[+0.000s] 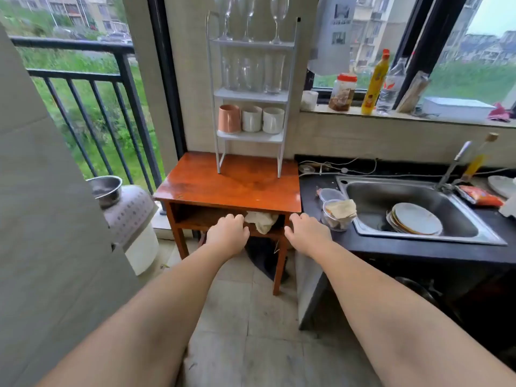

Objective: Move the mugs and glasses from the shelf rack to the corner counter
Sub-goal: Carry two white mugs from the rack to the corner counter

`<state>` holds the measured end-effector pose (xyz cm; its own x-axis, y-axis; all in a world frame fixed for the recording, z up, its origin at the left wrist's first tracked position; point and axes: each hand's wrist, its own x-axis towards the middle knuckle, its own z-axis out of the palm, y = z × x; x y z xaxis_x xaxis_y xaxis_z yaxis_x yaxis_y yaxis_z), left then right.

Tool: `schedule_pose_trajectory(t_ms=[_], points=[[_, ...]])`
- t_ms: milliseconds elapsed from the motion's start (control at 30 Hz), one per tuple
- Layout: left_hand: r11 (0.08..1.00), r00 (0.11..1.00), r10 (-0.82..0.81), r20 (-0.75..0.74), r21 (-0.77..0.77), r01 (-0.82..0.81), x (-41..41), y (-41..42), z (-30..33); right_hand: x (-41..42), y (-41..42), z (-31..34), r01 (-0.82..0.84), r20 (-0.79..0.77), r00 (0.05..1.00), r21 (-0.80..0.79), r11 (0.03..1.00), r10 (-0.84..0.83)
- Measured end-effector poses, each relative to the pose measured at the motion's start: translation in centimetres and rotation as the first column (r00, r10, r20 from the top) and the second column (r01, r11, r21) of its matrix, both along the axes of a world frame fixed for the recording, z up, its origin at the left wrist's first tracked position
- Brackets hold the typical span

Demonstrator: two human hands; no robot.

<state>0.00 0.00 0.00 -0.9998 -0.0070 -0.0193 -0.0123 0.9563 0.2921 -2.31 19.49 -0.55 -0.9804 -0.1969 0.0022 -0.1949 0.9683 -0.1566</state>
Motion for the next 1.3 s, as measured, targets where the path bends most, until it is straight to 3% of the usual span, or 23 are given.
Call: schedule_pose_trajectory(t_ms=[100, 400, 600, 733, 900, 1067, 1200, 1300], points=[[0.998, 0.999, 0.05, -0.001, 0.046, -0.05, -5.7, 0.2, 0.2, -6.4, 0.6, 0.4, -0.038, -0.046, 0.998, 0.0, 0.999, 0.038], [0.996, 0.998, 0.055, -0.011, 0.069, -0.054, -20.5, -1.3, 0.4, -21.0, -0.6, -0.1, -0.026, 0.008, 1.0, 0.031, 0.999, 0.025], [0.995, 1.0, -0.012, -0.012, 0.102, 0.013, -30.5, -2.9, -0.1, -30.3, -3.3, -0.3, -0.014, -0.07, 0.997, 0.001, 1.0, 0.014], [0.991, 0.997, -0.073, -0.035, 0.109, 0.077, -37.7, -3.8, 1.1, -36.4, -5.3, 0.9, 0.017, -0.107, 0.994, -0.06, 0.998, -0.023], [0.968, 0.993, -0.111, -0.048, 0.222, 0.119, -45.0, -3.7, 3.3, -42.2, -7.5, 2.2, 0.087, -0.191, 0.973, -0.221, 0.971, -0.13], [0.9, 0.996, 0.039, -0.081, 0.436, 0.001, -49.1, -2.0, 3.3, -46.5, -9.0, 2.7, 0.231, -0.061, 0.956, -0.449, 0.863, -0.288], [0.68, 0.969, 0.248, 0.003, 0.712, -0.177, -51.6, -1.3, 3.3, -49.5, -9.6, 2.9, 0.399, 0.141, 0.899, -0.654, 0.643, -0.415], [0.58, 0.966, 0.224, 0.126, 0.779, -0.237, -53.3, -1.2, 3.0, -51.1, -9.6, 3.0, 0.464, 0.244, 0.866, -0.721, 0.515, -0.437]])
